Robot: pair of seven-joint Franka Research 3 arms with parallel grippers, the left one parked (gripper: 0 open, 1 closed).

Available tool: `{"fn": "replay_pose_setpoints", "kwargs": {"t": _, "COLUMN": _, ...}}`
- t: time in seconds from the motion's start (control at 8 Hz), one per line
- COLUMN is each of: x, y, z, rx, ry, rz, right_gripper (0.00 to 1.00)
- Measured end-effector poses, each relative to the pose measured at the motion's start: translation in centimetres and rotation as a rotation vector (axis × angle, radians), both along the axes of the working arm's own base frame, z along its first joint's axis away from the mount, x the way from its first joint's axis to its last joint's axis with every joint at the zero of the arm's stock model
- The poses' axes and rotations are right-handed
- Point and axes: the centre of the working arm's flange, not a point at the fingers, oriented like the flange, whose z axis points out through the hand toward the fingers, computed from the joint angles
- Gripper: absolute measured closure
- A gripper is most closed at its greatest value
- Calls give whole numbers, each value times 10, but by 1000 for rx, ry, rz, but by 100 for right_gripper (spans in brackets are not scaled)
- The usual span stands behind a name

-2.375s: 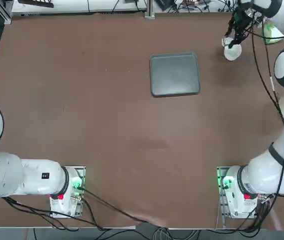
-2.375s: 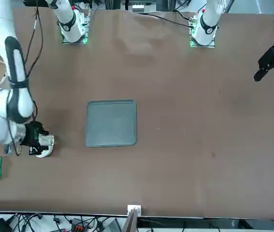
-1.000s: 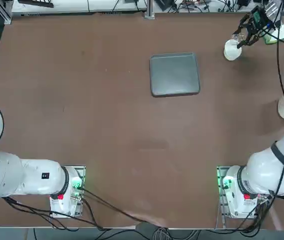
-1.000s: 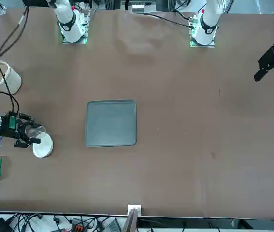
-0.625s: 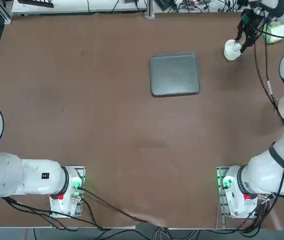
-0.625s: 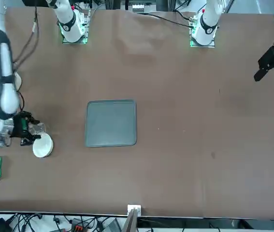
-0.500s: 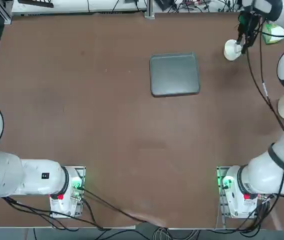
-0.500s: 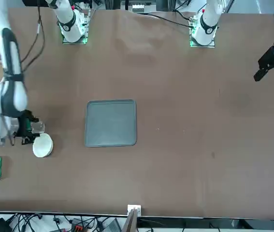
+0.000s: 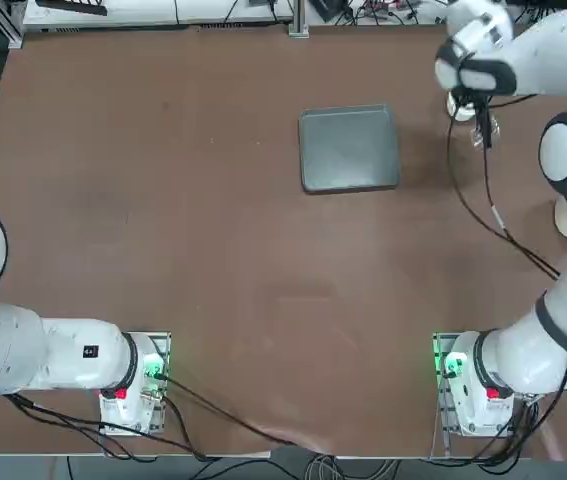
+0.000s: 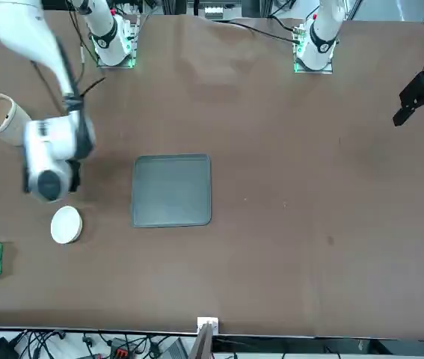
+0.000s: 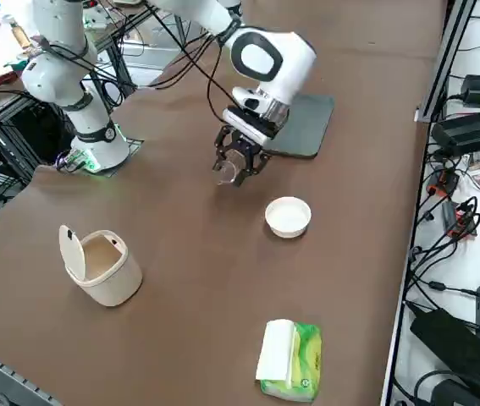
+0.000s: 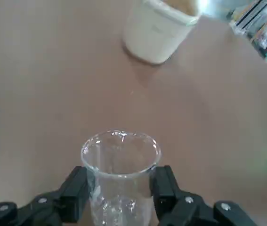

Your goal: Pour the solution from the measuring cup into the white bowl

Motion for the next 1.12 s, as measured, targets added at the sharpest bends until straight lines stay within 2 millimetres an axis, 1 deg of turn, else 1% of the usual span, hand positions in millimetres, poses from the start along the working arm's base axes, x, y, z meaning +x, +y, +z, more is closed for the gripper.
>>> {"fn": "replay_pose_setpoints", "kwargs": {"t": 0.12, "x": -24, "y": 16, "z": -29, "rx": -131, "ry": -2, "rz": 6, "right_gripper": 27}}
{"fn": "replay_pose_setpoints", "kwargs": {"t": 0.25, "x": -40, "y": 22, "z": -52, "rx": -248, "ry": -17, "rz": 8, "right_gripper": 27}}
{"fn": "replay_pose_setpoints", "kwargs": {"t": 0.5, "x": -53, "y": 16, "z": -89, "rx": -400, "ry": -30, "rz": 8, "right_gripper": 27}}
{"fn": "replay_pose_setpoints", "kwargs": {"t": 0.88, "x": -72, "y": 11, "z": -135, "rx": -543, "ry": -40, "rz": 19, "right_gripper": 27}}
{"fn": "replay_pose_setpoints", "kwargs": {"t": 1.12, "x": -77, "y": 13, "z": -148, "rx": -575, "ry": -61, "rz": 9, "right_gripper": 27}}
